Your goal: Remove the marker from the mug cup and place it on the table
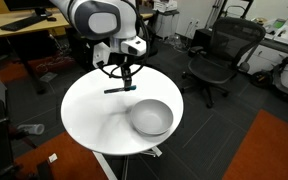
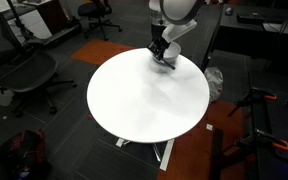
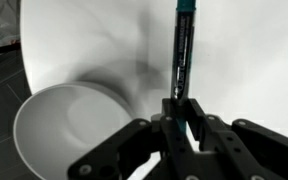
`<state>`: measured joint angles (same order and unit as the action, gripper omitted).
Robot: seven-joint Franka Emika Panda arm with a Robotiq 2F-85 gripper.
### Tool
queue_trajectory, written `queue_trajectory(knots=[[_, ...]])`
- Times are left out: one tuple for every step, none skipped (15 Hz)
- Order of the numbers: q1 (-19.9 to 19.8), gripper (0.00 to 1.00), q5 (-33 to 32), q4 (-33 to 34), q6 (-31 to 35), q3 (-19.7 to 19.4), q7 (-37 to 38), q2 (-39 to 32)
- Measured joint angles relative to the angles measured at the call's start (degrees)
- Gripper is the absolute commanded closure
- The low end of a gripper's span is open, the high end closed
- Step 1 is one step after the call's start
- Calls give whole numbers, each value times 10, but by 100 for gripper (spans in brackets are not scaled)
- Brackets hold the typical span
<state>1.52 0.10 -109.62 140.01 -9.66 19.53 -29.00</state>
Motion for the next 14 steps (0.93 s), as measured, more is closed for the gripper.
queue_trajectory(knots=[[10,95,-2,-4,0,5,0,1],[18,95,-4,-8,0,10,0,1],[26,95,-8,-11,0,14,0,0],[33,95,-12,-12,0,18,0,0],[39,95,-18,-12,0,19,0,-1],[45,95,-22,-12,2,19,0,-2],[49,95,-25,-11,7,19,1,-5],[50,95,-28,-10,13,19,0,-8],[50,95,-30,-8,20,19,0,-13],[49,95,-31,-5,28,19,0,-19],[49,95,-31,-2,36,19,0,-25],[48,95,-31,3,42,19,0,-33],[48,95,-31,9,46,19,0,-41],[47,95,-31,17,49,19,0,-50]])
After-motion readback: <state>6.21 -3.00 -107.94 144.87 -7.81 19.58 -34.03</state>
